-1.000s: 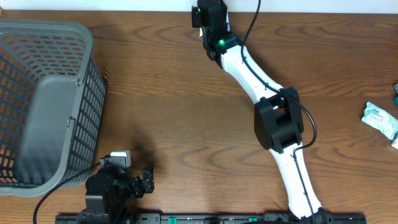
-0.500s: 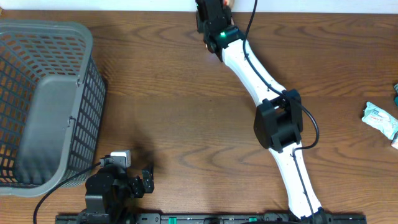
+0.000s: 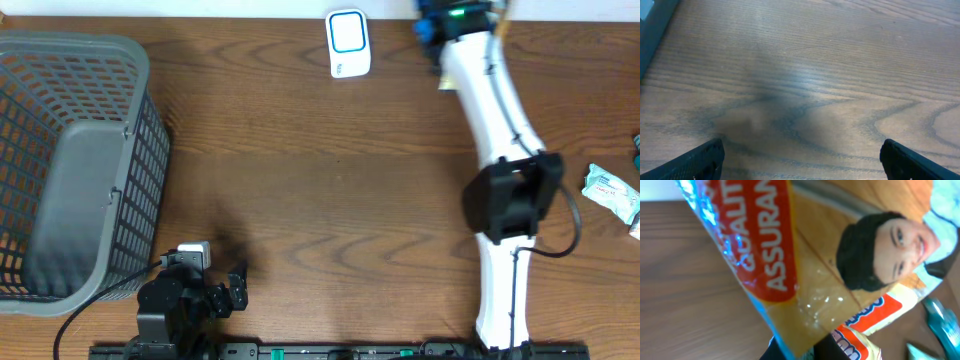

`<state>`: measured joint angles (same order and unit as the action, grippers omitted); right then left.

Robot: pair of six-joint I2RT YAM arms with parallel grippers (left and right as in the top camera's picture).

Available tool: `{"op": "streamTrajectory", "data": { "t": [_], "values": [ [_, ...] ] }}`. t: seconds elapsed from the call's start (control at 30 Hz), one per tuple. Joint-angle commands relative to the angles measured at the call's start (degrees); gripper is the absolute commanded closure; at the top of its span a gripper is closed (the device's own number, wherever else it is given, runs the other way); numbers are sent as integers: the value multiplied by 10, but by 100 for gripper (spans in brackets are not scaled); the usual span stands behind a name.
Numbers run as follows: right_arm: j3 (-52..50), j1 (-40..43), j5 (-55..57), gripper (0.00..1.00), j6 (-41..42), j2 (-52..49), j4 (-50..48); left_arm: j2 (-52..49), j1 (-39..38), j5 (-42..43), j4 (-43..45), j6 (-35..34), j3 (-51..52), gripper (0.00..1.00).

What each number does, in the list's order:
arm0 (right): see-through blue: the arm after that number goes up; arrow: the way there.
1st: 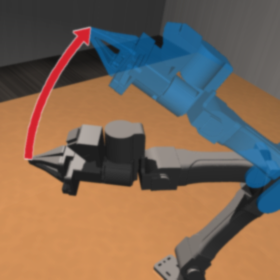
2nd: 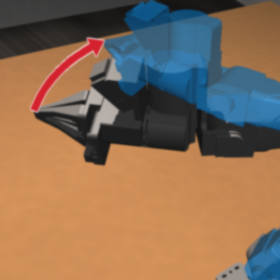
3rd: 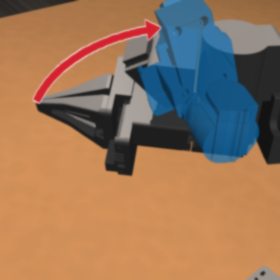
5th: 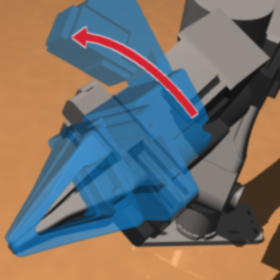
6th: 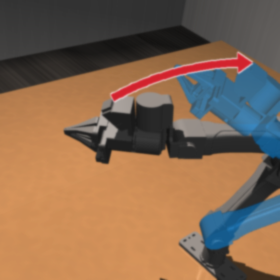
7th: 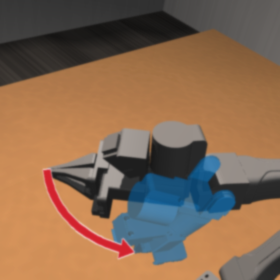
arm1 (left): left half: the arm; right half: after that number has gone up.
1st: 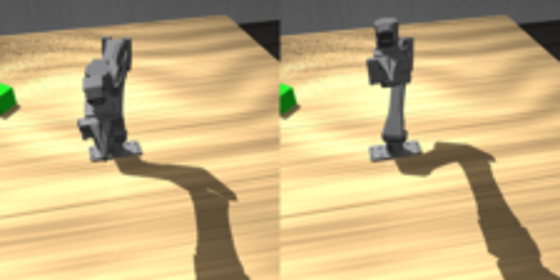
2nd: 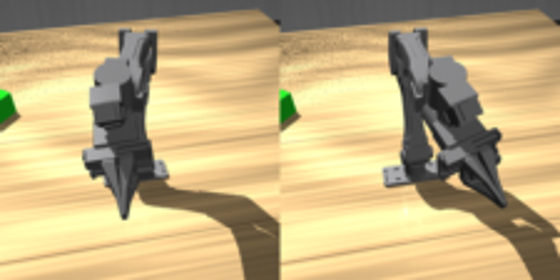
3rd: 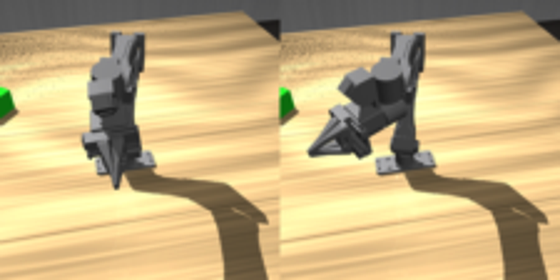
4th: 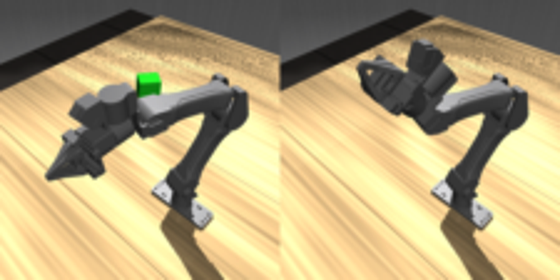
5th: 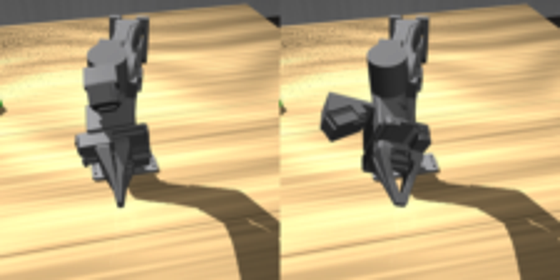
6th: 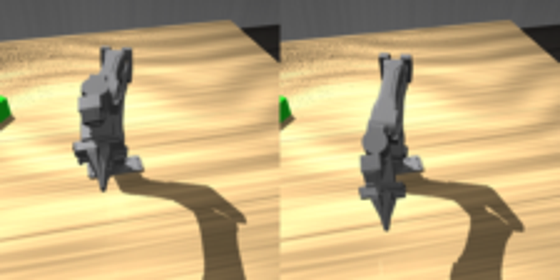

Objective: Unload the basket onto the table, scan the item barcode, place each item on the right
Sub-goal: 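Carry the snack bag to the right table edge and release it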

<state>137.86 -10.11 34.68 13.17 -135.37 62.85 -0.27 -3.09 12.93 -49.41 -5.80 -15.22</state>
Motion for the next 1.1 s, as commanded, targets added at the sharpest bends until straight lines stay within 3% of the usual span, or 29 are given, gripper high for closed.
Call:
{"op": "streamTrajectory", "data": {
  "t": [0.0,0.33,0.53,0.57,0.7,0.77,0.8,0.9,1.07],
  "values": [
    [-25,80,-6,99,27,9,5,0,0,-6,-16,1,3,1],
    [-128,247,-128,99,28,9,-46,0,0,-5,-16,1,3,1],
    [-137,282,-181,98,46,11,-37,0,0,-5,-16,1,3,0],
    [-135,286,-182,92,46,12,-35,0,0,-5,-16,1,3,1],
    [-122,290,-187,50,54,28,-22,0,0,-5,-16,1,3,1],
    [-117,285,-193,21,73,43,-12,0,0,-5,-16,1,3,1],
    [-116,282,-202,12,81,54,-6,0,0,-5,-16,1,3,1],
    [-115,272,-257,1,85,95,3,0,0,-5,-16,1,3,1],
    [-115,243,-332,1,87,187,8,0,0,-5,-16,1,3,1]
  ]
}}
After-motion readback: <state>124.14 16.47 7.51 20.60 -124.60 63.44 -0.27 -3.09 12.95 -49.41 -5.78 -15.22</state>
